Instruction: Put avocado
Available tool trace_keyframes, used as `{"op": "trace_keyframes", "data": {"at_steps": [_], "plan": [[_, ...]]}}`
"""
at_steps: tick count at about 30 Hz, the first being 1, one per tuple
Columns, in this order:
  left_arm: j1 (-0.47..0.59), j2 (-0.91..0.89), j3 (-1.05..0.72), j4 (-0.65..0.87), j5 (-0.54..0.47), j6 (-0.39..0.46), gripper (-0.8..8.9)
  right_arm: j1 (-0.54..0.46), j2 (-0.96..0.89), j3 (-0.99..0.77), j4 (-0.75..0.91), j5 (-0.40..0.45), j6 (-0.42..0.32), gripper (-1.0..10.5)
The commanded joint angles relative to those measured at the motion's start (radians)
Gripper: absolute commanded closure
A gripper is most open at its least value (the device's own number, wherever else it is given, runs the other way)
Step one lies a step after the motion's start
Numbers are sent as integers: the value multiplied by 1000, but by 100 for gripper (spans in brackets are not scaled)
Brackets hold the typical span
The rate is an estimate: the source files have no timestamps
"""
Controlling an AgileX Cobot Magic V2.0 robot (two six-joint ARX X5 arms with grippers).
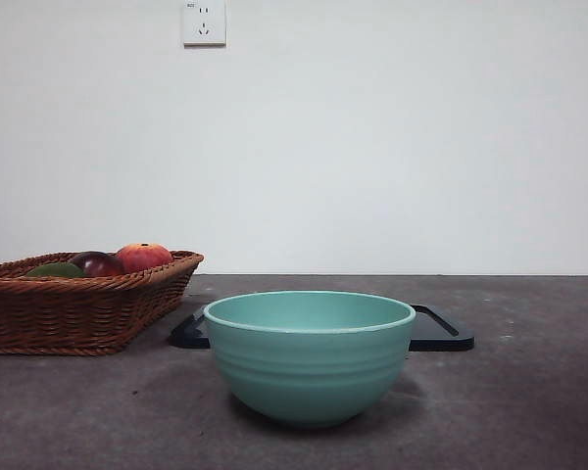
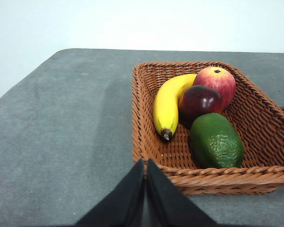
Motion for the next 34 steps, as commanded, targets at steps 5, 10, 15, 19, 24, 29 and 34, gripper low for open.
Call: {"op": "trace_keyframes", "data": {"at_steps": [5, 10, 15, 19, 24, 29, 34], "plan": [[1, -2, -21, -2, -3, -82, 807, -2, -1, -6, 17, -61, 144, 929], [1, -2, -20, 44, -3, -113, 807, -1, -1, -6, 58, -101, 227, 931], [1, -2, 9, 147, -3, -283, 805, -1, 0, 22, 122, -104, 355, 935], [1, 2, 55, 179, -3, -300, 804, -1, 1, 95, 113, -103, 382, 935], [1, 52, 158, 156, -3, -376, 804, -1, 49, 236, 32, -119, 429, 935], [0, 155, 322, 39, 2, -369, 804, -1, 145, 391, -55, -170, 415, 935], [-8, 284, 497, -49, 67, -368, 804, -1, 280, 541, -138, -260, 385, 935]]}}
